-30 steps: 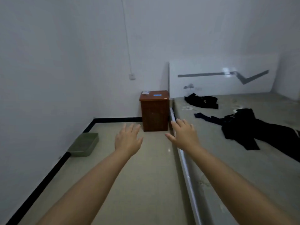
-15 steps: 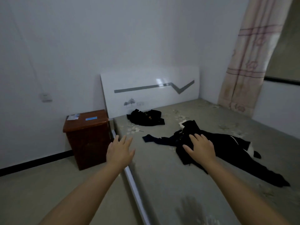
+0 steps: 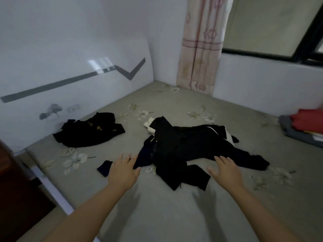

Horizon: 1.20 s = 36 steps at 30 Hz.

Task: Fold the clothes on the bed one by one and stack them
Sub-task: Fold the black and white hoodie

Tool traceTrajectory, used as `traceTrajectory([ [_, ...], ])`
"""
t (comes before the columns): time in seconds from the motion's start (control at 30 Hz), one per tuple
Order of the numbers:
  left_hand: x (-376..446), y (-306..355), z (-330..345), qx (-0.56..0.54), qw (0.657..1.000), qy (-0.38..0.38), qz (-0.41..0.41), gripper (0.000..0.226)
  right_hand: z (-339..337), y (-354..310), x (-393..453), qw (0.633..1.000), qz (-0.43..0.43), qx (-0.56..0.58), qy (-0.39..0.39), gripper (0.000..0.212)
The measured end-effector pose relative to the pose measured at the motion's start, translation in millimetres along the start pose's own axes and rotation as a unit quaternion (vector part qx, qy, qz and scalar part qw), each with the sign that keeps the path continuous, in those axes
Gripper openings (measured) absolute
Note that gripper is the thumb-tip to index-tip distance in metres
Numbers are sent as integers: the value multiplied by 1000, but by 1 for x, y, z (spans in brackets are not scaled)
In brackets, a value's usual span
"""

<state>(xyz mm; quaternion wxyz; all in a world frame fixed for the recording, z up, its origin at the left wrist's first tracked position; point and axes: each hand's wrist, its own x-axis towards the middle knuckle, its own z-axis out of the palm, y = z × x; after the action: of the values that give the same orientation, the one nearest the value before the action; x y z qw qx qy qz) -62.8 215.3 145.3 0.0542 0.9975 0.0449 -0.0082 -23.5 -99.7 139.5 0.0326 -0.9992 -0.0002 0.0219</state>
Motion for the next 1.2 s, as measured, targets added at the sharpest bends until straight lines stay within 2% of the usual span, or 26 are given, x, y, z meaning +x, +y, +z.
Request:
traceTrajectory([
  [0.17, 88, 9, 84, -30, 996, -84, 18, 56, 69, -1, 82, 998, 24, -11, -58, 61],
  [0.33, 151, 20, 166, -88, 991, -92, 36, 57, 142, -20, 146, 995, 27, -12, -98, 62],
  [0.37, 162, 21, 182, -105, 989, -102, 36, 61, 155, -26, 158, 995, 24, -11, -101, 70],
  [0.47, 193, 19, 224, -170, 976, -135, 0, 92, 186, -44, 190, 995, 16, 25, -91, 120],
  [0.5, 204, 16, 238, -173, 976, -132, -9, 96, 193, -49, 202, 995, 13, 30, -90, 129],
  [0.6, 235, 1, 264, -185, 973, -136, -18, 97, 207, -71, 235, 994, -15, 14, -104, 129],
  [0.67, 252, -11, 280, -185, 972, -142, -20, 114, 219, -85, 255, 992, -39, -19, -118, 127],
  [0.73, 263, -21, 290, -199, 971, -132, -10, 120, 235, -92, 272, 990, -53, -39, -123, 126],
  [0.8, 270, -25, 290, -201, 970, -137, 9, 114, 247, -97, 281, 990, -68, -20, -118, 113],
  [0.83, 273, -26, 289, -207, 968, -144, 15, 107, 254, -99, 282, 992, -84, -29, -85, 101],
  [0.87, 277, -26, 288, -221, 965, -144, 19, 100, 260, -100, 281, 995, -66, -22, -73, 91],
  [0.93, 283, -28, 286, -252, 957, -141, 17, 87, 270, -100, 276, 998, -48, 18, -43, 85],
  [1.03, 289, -28, 280, -293, 947, -134, 8, 68, 259, -104, 252, 995, -4, 64, -75, 106],
  [1.13, 284, -27, 273, -302, 943, -138, 13, 68, 241, -100, 226, 991, 19, 46, -127, 142],
  [1.2, 279, -28, 270, -309, 940, -143, 18, 68, 224, -103, 211, 983, 11, 73, -167, 147],
])
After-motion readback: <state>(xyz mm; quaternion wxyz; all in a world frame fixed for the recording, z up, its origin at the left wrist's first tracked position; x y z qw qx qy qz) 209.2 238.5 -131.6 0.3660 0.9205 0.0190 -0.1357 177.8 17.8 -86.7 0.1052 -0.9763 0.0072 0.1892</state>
